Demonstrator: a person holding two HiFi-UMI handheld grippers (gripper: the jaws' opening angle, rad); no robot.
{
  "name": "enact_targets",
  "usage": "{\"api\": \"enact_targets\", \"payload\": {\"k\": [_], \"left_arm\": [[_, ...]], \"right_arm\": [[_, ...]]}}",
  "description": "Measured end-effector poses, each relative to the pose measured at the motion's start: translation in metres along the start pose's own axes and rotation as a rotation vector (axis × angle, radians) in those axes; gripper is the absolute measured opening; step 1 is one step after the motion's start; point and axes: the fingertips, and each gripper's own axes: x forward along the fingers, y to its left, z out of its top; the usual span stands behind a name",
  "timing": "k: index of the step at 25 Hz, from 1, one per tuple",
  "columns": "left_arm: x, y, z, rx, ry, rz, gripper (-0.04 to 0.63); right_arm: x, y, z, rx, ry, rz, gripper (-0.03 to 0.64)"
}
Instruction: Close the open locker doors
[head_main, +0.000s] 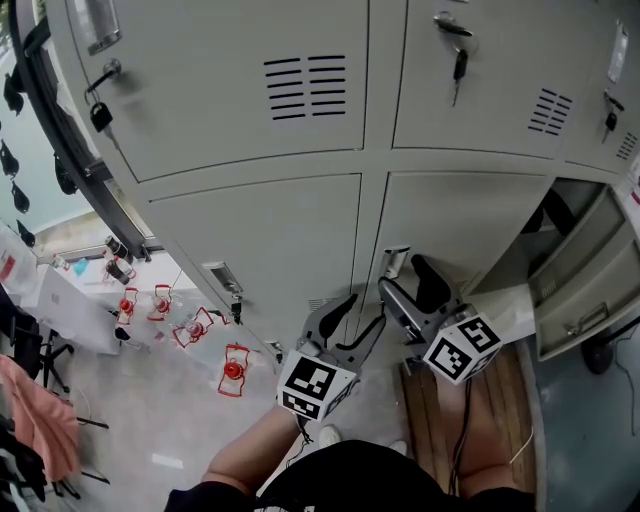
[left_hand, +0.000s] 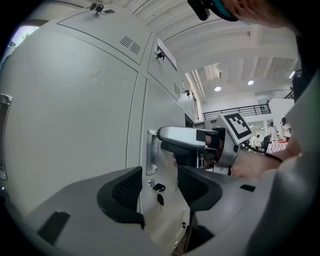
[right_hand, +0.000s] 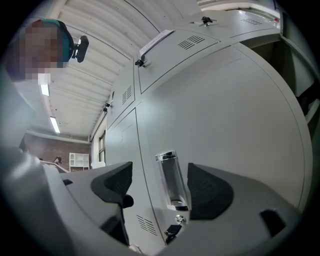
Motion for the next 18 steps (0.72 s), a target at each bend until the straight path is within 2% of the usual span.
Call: {"api": "enact_targets", "payload": {"k": [18], "left_arm": [[-0.012, 0.008, 0.0, 0.004, -0.011, 0.005, 0.232]], "right_arm": [[0.004, -0.003, 0.0, 0.008, -0.026, -0.014, 0.345]]}}
